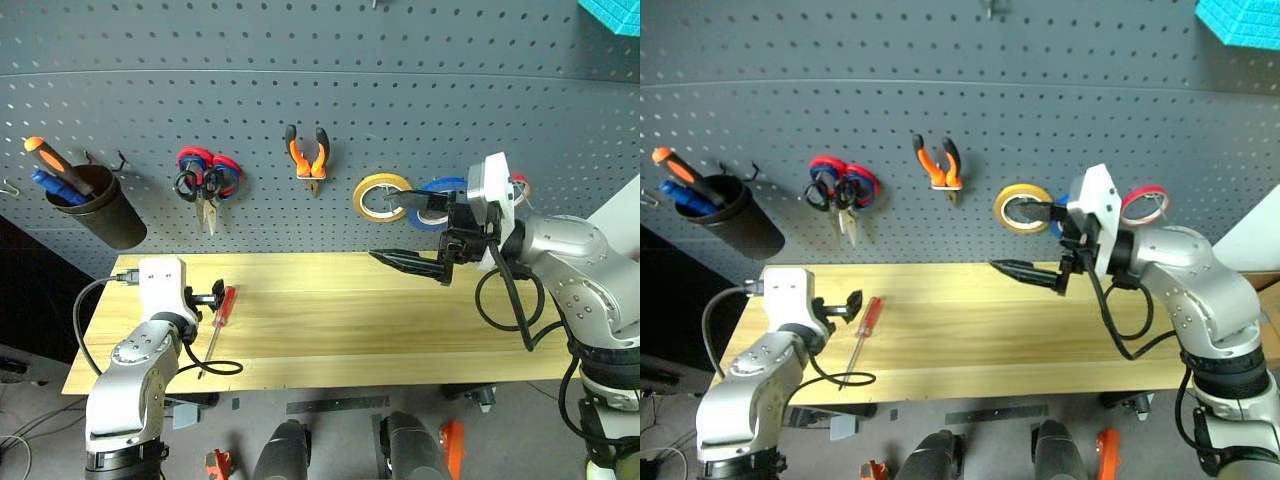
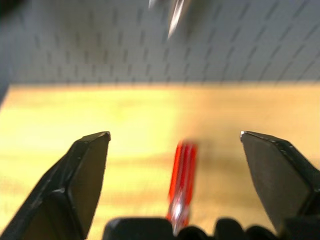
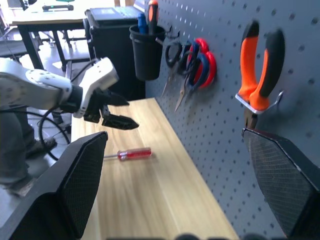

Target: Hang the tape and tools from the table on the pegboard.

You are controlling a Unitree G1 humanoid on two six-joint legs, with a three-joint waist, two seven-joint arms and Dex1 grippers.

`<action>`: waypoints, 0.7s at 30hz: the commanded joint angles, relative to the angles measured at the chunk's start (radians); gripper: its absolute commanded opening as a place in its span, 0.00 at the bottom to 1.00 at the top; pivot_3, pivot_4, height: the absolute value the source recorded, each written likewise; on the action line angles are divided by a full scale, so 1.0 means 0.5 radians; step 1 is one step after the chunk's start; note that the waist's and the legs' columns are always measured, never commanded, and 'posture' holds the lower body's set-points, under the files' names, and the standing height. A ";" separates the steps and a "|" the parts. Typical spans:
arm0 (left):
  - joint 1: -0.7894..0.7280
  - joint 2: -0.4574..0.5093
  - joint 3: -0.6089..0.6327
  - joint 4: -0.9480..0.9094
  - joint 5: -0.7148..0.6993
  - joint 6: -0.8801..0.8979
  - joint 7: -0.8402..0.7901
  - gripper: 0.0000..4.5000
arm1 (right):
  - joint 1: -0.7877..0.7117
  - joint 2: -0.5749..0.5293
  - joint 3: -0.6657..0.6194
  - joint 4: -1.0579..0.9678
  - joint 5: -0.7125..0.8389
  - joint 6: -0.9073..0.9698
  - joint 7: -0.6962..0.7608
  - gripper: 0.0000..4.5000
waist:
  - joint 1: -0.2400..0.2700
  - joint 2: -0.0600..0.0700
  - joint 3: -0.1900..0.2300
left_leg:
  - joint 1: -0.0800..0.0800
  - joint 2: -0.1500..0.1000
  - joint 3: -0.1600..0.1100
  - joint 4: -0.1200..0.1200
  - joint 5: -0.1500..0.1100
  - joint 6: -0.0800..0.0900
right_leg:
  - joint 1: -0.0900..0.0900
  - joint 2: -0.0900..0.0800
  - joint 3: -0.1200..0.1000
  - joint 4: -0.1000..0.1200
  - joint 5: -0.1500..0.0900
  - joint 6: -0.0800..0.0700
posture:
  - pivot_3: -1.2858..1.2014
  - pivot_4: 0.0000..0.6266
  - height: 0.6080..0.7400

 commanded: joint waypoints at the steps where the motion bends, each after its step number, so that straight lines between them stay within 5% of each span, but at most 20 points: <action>1: -0.107 0.107 -0.029 0.127 -0.002 0.143 -0.084 1.00 | 0.049 -0.014 0.030 -0.131 0.020 0.050 -0.035 1.00 | -0.002 0.001 0.002 | 0.000 0.000 0.000 0.000 0.000 0.000 | 0.000 0.000 0.000 0.000 0.000 0.000 | 0.50 0.38 1.00; 21: -0.619 0.268 -0.339 0.989 0.091 0.278 -0.346 1.00 | 0.108 0.047 0.244 -0.324 -0.017 0.197 -0.229 1.00 | -0.068 0.011 0.114 | 0.004 0.000 0.001 -0.001 -0.001 0.002 | 0.001 0.000 0.002 0.000 0.000 0.000 | 0.48 0.52 1.00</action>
